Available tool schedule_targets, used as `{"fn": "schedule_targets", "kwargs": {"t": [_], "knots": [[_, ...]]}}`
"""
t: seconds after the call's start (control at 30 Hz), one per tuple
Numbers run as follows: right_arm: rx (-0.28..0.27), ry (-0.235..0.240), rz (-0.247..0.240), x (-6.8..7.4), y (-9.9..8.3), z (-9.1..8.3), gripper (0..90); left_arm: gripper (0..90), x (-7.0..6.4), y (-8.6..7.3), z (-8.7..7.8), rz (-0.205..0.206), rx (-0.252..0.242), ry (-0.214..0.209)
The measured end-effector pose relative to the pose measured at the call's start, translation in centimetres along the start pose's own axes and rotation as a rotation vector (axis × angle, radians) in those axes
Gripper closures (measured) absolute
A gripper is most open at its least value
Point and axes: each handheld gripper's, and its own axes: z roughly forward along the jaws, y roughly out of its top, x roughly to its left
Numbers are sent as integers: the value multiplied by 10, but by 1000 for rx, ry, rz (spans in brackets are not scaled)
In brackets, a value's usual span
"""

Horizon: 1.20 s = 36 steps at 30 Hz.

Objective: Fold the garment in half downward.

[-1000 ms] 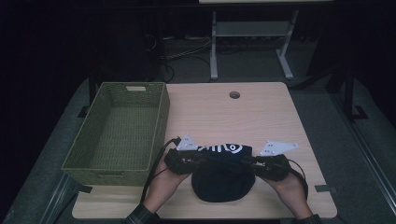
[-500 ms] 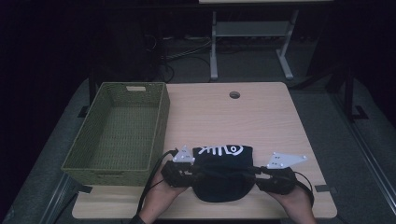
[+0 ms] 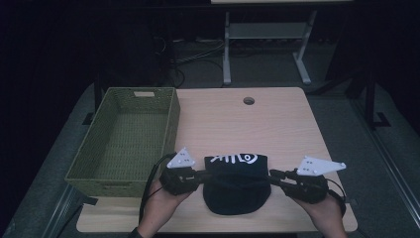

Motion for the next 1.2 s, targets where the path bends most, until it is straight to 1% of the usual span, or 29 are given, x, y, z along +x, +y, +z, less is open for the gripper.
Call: {"fn": "schedule_targets", "kwargs": {"t": [0.03,0.07,0.1,0.13,0.17,0.2,0.23,0.27,0.33,0.43,0.53,0.57,0.6,0.7,0.77,0.87,0.9,0.93,0.97,1.03,1.1,1.13,1.17,1.2], "knots": [[6,-1,1,-3,1,4,833,867,2,3,2,2,-2,5],[6,-1,1,-3,1,4,833,867,4,5,4,3,-4,13],[26,-7,-5,-9,3,13,873,891,9,12,10,1,-10,22],[26,-7,-5,-9,3,13,873,896,9,12,10,1,-10,22],[40,-14,-1,-15,4,19,898,896,10,15,12,-1,-10,30],[46,-15,-2,-17,5,23,899,897,12,17,14,5,-5,36],[56,-17,-1,-20,5,26,900,897,14,20,17,1,-6,42],[67,-15,2,-23,6,31,900,898,17,23,21,-10,-9,51],[81,-9,11,-28,7,39,900,899,24,27,29,-15,2,71],[101,4,15,-29,6,48,900,898,34,29,43,-41,22,82],[117,10,5,-25,5,49,900,898,43,29,56,-71,36,90],[115,15,4,-22,4,48,900,898,46,29,60,-72,48,93],[112,16,2,-21,3,47,900,898,47,28,64,-82,55,96],[116,24,9,-16,-2,44,900,898,50,25,74,-85,81,104],[117,28,15,-14,-6,42,900,898,50,22,79,-89,97,99],[117,39,21,-7,-12,39,900,898,48,19,84,-80,121,95],[117,43,23,-5,-15,39,900,898,47,18,85,-69,131,97],[126,46,29,-2,-18,39,900,898,47,17,87,-64,135,98],[134,49,28,1,-21,40,900,898,46,16,89,-68,136,97],[144,64,33,4,-27,43,900,898,46,13,94,-65,153,99],[164,73,44,9,-33,46,900,898,46,11,99,-66,163,96],[171,77,45,10,-35,48,900,899,47,10,103,-63,176,96],[195,69,32,14,-39,51,900,899,48,10,106,-65,179,94],[204,65,29,16,-41,53,900,900,49,9,107,-65,181,93]]}}
